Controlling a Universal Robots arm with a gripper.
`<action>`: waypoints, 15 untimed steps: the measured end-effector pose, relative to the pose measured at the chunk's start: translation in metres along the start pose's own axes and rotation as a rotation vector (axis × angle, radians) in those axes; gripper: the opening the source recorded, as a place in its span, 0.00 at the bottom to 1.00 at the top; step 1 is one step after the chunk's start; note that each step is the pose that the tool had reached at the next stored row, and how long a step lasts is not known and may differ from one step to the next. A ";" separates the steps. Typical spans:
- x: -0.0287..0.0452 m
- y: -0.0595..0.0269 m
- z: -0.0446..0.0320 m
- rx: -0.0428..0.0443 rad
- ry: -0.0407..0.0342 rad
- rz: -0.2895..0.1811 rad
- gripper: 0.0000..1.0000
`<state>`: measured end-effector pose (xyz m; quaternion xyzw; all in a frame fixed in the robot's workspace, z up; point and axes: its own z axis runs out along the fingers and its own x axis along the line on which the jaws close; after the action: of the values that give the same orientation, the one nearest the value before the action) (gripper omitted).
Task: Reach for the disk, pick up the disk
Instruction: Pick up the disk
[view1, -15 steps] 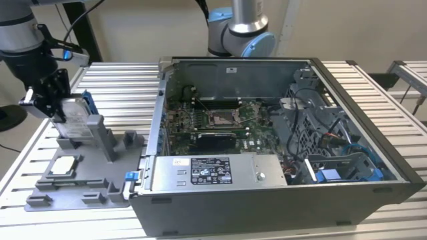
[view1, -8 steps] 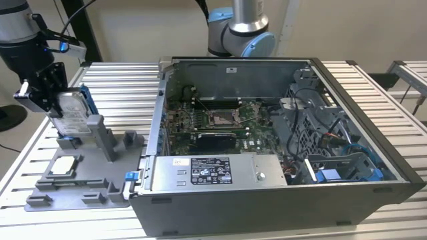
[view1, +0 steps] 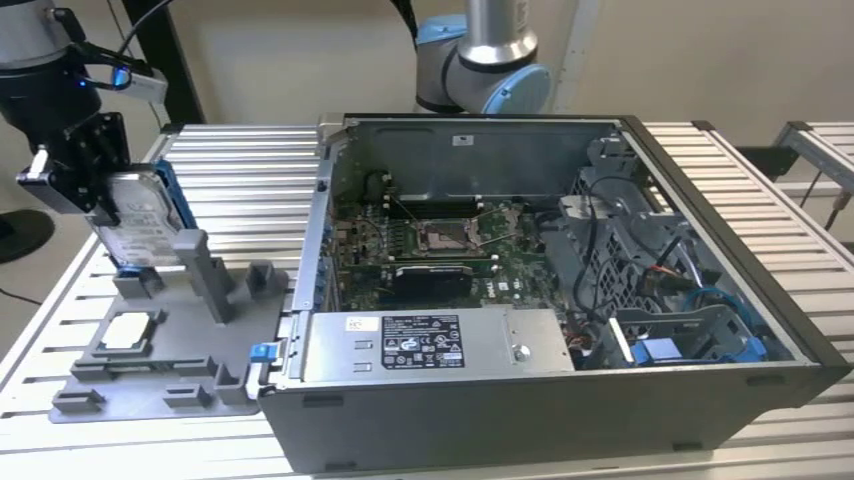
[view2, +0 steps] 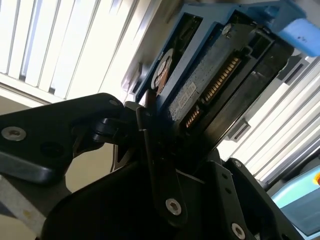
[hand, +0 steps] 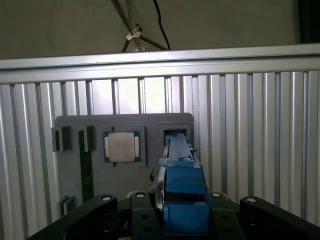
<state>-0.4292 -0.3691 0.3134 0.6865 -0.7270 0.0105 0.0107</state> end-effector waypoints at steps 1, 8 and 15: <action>0.0001 0.0000 -0.0025 0.0001 0.0000 0.000 0.00; 0.0005 0.0000 -0.0159 0.0002 -0.0001 0.000 0.00; 0.0007 0.0000 -0.0229 0.0000 -0.0003 0.000 0.00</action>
<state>-0.4292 -0.3691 0.3363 0.6865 -0.7270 0.0104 0.0105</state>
